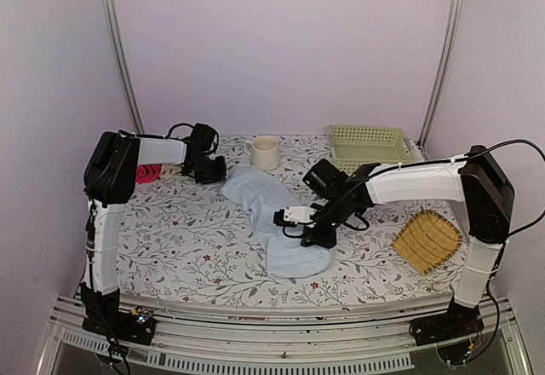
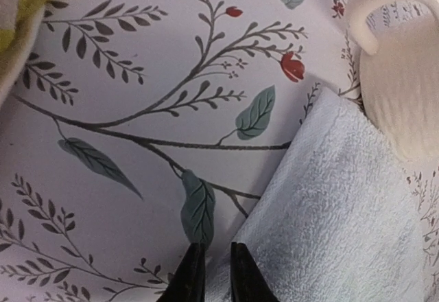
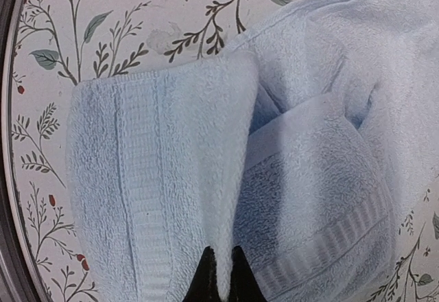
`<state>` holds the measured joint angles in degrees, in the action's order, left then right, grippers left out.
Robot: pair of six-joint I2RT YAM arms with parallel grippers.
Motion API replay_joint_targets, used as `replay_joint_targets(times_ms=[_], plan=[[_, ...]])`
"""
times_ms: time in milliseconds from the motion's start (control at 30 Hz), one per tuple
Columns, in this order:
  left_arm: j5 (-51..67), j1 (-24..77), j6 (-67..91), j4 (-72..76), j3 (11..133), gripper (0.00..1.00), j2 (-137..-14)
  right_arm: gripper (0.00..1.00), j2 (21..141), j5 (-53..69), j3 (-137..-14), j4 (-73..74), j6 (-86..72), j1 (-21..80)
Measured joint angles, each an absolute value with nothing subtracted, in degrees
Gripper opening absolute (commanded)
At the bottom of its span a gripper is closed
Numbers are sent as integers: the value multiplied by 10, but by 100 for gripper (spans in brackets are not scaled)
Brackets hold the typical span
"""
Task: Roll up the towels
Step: Pick up the towel from the center of the board.
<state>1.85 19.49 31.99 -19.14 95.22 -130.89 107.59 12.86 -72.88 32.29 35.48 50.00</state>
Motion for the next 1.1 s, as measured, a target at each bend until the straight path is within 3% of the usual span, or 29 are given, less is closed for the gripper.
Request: replay_joint_targets(times_ms=[33,400,700,800,867,1000,1033,1100], plan=[[23,195,317,-193,955,0,-1313,2,1072,131,-729,325,354,494],[57,195,304,-189,919,0,-1272,2,1004,170,-759,338,356,395],[16,195,288,-162,840,0,-917,4,842,271,-842,331,361,208],[8,195,293,-151,789,0,-800,12,758,287,-821,322,378,181],[10,195,300,-145,726,0,-740,25,711,297,-773,316,403,180],[12,195,302,-179,635,0,-724,44,674,307,-637,372,474,182],[12,195,302,-194,620,4,-738,47,685,302,-609,396,493,182],[13,195,300,-220,602,24,-762,52,699,292,-579,453,522,182]])
